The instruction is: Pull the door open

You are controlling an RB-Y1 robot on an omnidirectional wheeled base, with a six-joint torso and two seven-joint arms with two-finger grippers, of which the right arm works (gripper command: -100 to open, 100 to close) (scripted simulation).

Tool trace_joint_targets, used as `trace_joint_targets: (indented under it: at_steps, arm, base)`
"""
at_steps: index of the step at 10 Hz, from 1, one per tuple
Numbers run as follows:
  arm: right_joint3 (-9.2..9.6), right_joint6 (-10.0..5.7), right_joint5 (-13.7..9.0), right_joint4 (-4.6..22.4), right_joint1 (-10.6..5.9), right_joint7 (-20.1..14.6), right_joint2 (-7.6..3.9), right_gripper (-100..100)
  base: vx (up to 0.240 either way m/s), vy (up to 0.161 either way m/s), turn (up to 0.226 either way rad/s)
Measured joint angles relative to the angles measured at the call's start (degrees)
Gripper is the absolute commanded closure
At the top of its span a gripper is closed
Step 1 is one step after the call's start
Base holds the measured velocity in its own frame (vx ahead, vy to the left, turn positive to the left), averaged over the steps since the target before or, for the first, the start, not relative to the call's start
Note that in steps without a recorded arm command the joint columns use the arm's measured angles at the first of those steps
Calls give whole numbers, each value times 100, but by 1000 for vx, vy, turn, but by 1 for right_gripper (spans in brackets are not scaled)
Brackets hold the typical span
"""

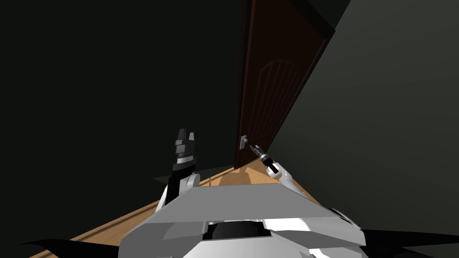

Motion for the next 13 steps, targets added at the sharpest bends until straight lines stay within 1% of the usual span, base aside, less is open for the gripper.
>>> trace_joint_targets:
  at_steps: [2, 5, 8, 10, 13]
  arm:
    - [9, -62, 123, -70, 57, 262, -43, -100]
    - [32, -202, 409, -185, 153, 735, -115, -100]
    - [55, -297, 641, -315, 248, 1058, -183, -100]
    - [33, -295, 641, -298, 240, 1080, -187, -100]
    - [-43, -277, 618, -187, 171, 1124, -158, -100]
  base:
    - [-18, 6, -38]
    - [-23, 5, -39]
    - [-15, 4, -24]
    - [134, 58, 72]
    - [208, 104, 82]
